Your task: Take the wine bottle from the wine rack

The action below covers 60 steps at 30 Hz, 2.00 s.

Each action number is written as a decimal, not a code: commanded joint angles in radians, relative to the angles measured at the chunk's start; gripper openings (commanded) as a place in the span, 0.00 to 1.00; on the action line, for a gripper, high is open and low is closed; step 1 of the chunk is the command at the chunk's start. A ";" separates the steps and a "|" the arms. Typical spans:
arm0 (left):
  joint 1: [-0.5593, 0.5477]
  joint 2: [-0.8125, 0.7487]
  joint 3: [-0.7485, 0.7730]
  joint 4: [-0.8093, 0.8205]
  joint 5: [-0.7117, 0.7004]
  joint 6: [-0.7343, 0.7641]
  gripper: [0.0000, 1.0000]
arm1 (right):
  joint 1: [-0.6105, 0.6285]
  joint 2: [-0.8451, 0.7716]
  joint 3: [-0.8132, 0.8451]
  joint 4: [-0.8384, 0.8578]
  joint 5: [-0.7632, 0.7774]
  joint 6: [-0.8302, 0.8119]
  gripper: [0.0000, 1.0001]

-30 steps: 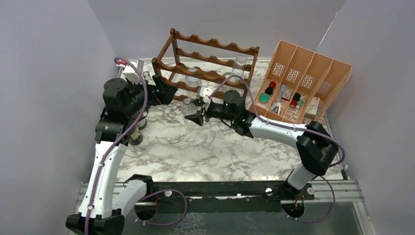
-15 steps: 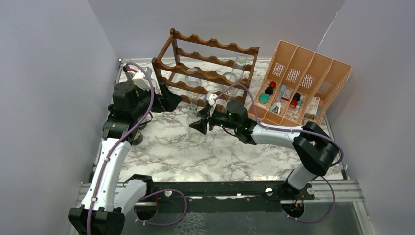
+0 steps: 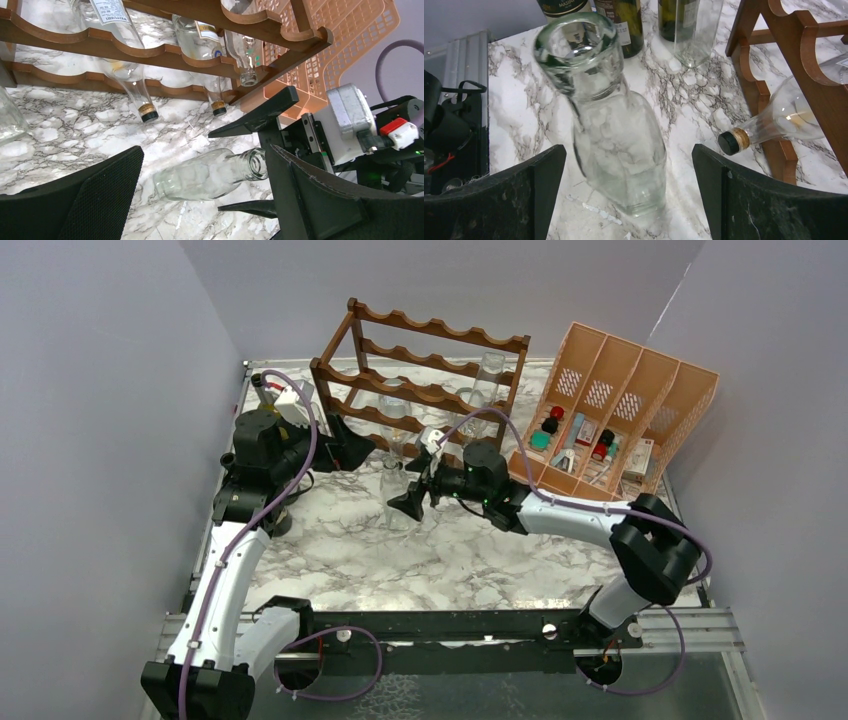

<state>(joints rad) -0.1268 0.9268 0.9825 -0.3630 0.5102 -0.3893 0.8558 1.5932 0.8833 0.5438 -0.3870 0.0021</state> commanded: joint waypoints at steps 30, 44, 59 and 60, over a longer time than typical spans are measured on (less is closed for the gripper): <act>-0.527 0.142 0.099 -0.069 -0.614 0.237 0.86 | 0.005 -0.767 -0.308 -0.538 0.367 0.068 1.00; -0.594 0.182 0.091 -0.125 -0.729 0.268 0.49 | 0.005 -0.741 -0.292 -0.523 0.338 0.023 1.00; -0.496 0.201 0.190 -0.147 -1.036 0.436 0.00 | 0.005 -0.760 -0.290 -0.542 0.358 0.013 1.00; -0.451 0.202 0.196 -0.141 -1.022 0.431 0.00 | 0.005 -0.763 -0.289 -0.546 0.360 0.012 1.00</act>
<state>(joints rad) -0.6838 1.1320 1.1084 -0.5438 -0.3904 -0.0090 0.8562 0.8539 0.5812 0.0048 -0.0528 0.0257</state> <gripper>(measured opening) 0.380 0.995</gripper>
